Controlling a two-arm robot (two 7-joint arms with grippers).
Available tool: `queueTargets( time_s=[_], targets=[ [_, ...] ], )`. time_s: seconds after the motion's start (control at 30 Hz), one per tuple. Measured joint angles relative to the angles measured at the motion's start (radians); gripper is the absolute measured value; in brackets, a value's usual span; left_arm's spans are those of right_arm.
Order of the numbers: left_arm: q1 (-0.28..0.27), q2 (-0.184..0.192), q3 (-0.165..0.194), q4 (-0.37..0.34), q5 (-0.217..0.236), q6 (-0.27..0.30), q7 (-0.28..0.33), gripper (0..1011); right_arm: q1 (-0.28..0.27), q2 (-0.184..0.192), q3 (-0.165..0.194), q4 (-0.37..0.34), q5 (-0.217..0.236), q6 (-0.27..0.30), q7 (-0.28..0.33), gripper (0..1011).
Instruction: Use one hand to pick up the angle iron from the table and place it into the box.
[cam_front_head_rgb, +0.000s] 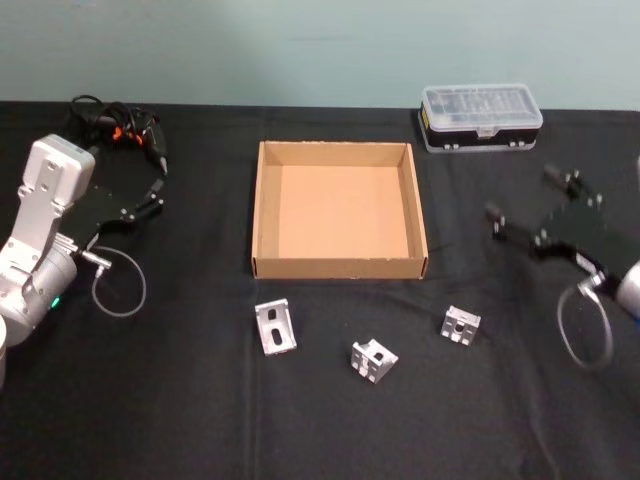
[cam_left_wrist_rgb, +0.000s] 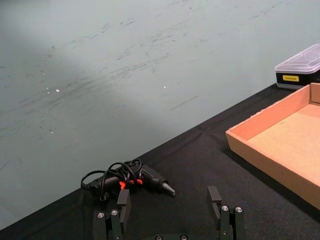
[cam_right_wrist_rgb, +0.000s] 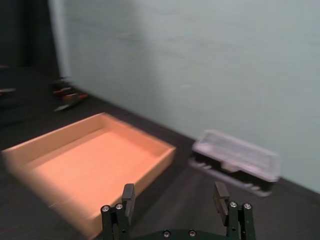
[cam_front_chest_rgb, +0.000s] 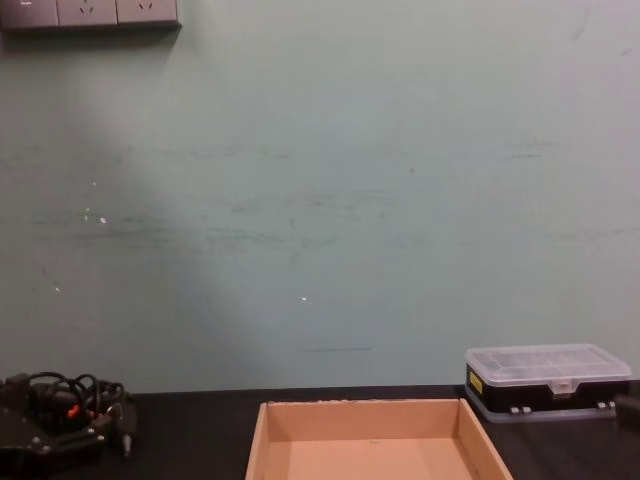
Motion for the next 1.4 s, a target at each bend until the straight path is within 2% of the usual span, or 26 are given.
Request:
queueTargets(
  time_s=[0.03,0.07,0.13,0.17,0.27,0.3,0.37,0.5,0.63,0.8,0.93,1.13,1.23,1.4],
  targets=[
    [0.000,0.000,0.000,0.000,0.000,0.000,0.000,1000,-0.010,0.016,0.004,-0.011,0.014,0.003,0.029,1004],
    [0.000,0.000,0.000,0.000,0.000,0.000,0.000,1000,-0.030,0.050,0.008,-0.032,0.040,0.004,0.094,1004],
    [0.000,0.000,0.000,0.000,0.000,0.000,0.000,1000,-0.047,0.080,0.011,-0.048,0.059,0.004,0.152,1004],
    [0.000,0.000,0.000,0.000,0.000,0.000,0.000,1000,-0.065,0.113,0.013,-0.064,0.077,-0.004,0.214,1004],
    [0.000,0.000,0.000,0.000,0.000,0.000,0.000,1000,-0.093,0.156,0.017,-0.083,0.095,-0.018,0.294,1004],
    [0.000,0.000,0.000,0.000,0.000,0.000,0.000,1000,-0.109,0.181,0.018,-0.091,0.101,-0.027,0.337,1004],
    [0.000,0.000,0.000,0.000,0.000,0.000,0.000,1000,-0.126,0.207,0.017,-0.097,0.100,-0.040,0.387,1004],
    [0.000,0.000,0.000,0.000,0.000,0.000,0.000,1000,-0.147,0.228,0.013,-0.097,0.084,-0.045,0.425,1004],
    [0.000,0.000,0.000,0.000,0.000,0.000,0.000,1000,-0.151,0.219,0.008,-0.090,0.056,-0.037,0.420,1004],
    [0.000,0.000,0.000,0.000,0.000,0.000,0.000,1000,-0.142,0.186,0.000,-0.082,0.019,0.004,0.379,1004],
    [0.000,0.000,0.000,0.000,0.000,0.000,0.000,1000,-0.119,0.148,-0.016,-0.077,-0.012,0.084,0.337,1004],
    [0.000,0.000,0.000,0.000,0.000,0.000,0.000,1000,-0.080,0.102,-0.038,-0.062,-0.031,0.188,0.322,1004],
    [0.000,0.000,0.000,0.000,0.000,0.000,0.000,1000,-0.061,0.083,-0.049,-0.052,-0.039,0.227,0.321,1004],
    [0.000,0.000,0.000,0.000,0.000,0.000,0.000,1000,-0.040,0.062,-0.061,-0.040,-0.048,0.256,0.321,1004]
  ],
)
